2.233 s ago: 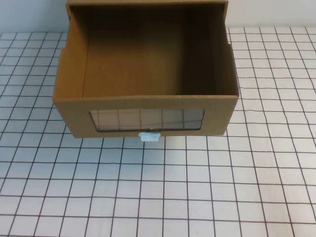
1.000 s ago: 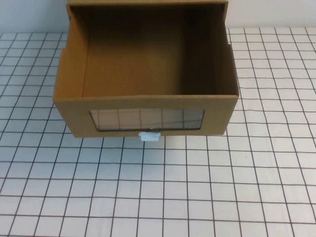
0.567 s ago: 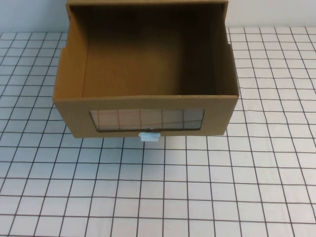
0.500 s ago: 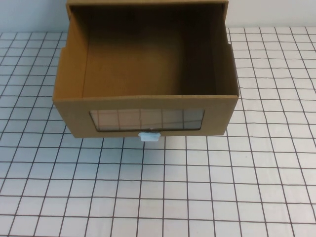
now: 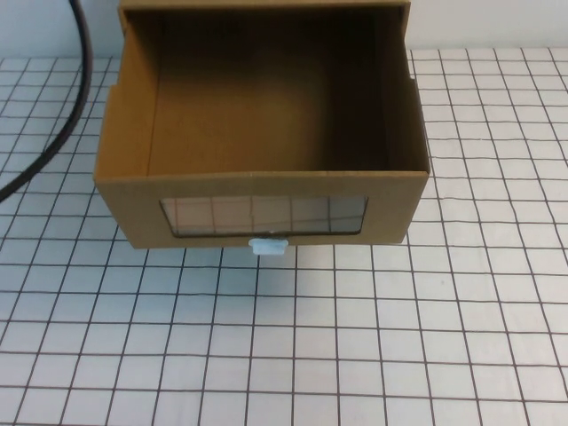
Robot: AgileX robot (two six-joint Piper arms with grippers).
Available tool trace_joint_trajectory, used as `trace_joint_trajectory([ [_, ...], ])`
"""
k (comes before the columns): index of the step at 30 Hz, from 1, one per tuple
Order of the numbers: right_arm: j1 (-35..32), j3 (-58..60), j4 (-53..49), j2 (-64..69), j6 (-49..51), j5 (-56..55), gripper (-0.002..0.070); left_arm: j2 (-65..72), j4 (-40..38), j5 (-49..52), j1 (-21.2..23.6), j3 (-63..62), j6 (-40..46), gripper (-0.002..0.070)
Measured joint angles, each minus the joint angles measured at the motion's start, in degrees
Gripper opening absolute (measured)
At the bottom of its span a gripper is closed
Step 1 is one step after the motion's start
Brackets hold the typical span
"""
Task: Close the shoe box
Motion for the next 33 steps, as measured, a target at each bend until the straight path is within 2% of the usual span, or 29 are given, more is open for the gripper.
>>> trace_joint_trajectory([
  [4,1.2,0.0,10.4,4.7,-15.2,2.0,-0.0013,3.8,-1.8,0.5,0.0,0.0,2.9,-0.0005],
  [8,1.3,0.0,22.9,9.7,-32.1,6.5,-0.0013,7.8,-7.1,0.0,0.0,-0.9,14.0,-0.0005],
  [11,1.5,0.0,26.7,12.9,-39.2,9.0,-0.0013,12.2,-14.0,1.7,0.0,-2.9,23.2,-0.0005],
  [15,1.6,0.0,25.5,15.0,-42.0,9.6,-0.0013,18.9,-22.7,5.2,0.0,-8.3,31.4,-0.0005],
  [19,2.0,0.0,24.7,15.0,-45.9,9.6,-0.0013,24.8,-29.3,7.5,0.0,-16.4,34.5,-0.0005],
  [22,4.6,0.0,24.1,15.0,-47.3,9.0,-0.0013,29.9,-35.3,9.3,0.0,-25.1,37.6,-0.0005],
  [27,14.8,0.0,21.1,15.1,-48.4,7.7,-0.0013,39.6,-40.9,14.1,0.0,-40.4,38.6,-0.0005],
  [33,30.6,0.0,3.8,16.4,-40.1,5.0,-0.0014,52.5,-43.2,20.7,0.0,-54.8,34.2,-0.0005],
])
